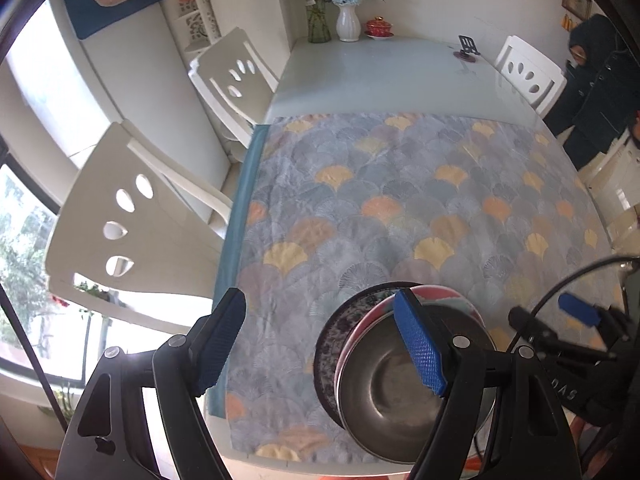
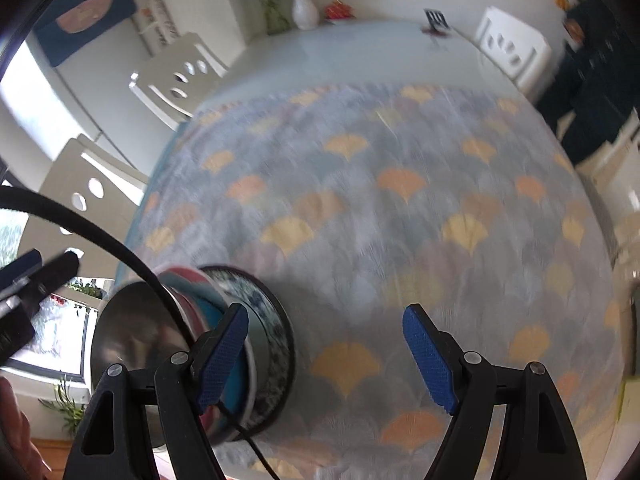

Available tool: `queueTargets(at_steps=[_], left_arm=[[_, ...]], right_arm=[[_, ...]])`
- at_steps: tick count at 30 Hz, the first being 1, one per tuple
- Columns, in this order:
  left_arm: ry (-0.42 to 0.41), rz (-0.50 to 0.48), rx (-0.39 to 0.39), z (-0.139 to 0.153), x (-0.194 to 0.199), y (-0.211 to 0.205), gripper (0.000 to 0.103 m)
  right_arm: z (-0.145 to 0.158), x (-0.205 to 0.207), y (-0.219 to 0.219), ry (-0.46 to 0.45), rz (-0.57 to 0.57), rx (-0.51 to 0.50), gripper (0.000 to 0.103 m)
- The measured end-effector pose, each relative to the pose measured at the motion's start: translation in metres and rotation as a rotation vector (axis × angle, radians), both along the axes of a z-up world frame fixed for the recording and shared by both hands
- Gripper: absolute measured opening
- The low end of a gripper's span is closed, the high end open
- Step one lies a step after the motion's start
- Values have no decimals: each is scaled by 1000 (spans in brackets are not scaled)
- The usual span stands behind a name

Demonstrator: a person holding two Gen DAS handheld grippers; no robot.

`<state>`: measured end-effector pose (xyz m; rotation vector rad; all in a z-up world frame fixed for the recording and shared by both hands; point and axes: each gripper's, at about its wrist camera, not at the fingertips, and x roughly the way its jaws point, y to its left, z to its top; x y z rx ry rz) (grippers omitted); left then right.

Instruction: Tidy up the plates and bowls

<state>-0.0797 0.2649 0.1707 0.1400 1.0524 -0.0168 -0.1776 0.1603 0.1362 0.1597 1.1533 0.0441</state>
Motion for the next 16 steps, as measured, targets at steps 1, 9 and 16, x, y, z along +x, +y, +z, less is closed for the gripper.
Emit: queueTargets(at_steps=[1,9,16], left_arm=[[4,-6,-3,-2,1,0,75],[12,-43,33,-17,-1,-3,75],[-40,-9,8,-16,-7,22,75]], right_arm=[[-3,-3,-1,6,-7,-2,78],[-22,-25,0,36,-43,-32,78],[-23,-36,6,57,-70,-32,78]])
